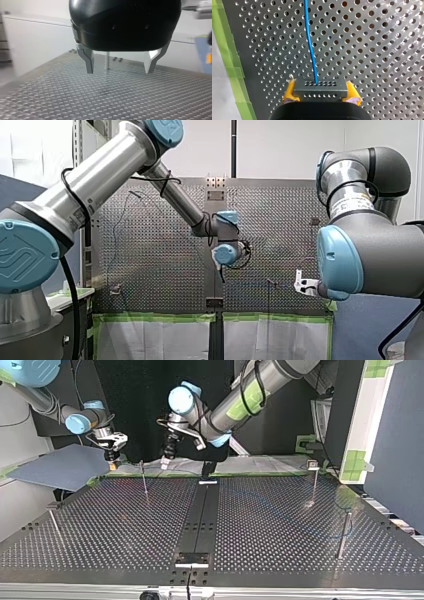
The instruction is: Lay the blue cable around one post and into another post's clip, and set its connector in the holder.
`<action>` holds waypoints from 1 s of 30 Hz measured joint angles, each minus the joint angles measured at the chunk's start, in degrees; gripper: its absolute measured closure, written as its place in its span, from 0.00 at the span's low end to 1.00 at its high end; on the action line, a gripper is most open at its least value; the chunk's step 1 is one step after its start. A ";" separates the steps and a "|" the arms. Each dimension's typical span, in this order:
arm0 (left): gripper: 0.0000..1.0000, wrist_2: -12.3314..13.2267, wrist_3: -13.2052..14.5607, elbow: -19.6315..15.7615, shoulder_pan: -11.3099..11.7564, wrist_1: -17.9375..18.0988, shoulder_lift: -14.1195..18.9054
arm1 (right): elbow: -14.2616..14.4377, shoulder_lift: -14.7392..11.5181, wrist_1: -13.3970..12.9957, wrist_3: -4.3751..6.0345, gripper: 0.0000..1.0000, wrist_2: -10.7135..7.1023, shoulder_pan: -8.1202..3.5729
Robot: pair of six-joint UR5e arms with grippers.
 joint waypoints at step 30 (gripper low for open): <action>0.02 0.36 0.41 -16.97 1.67 15.32 16.95 | 0.01 0.00 0.57 0.04 1.00 -0.15 1.08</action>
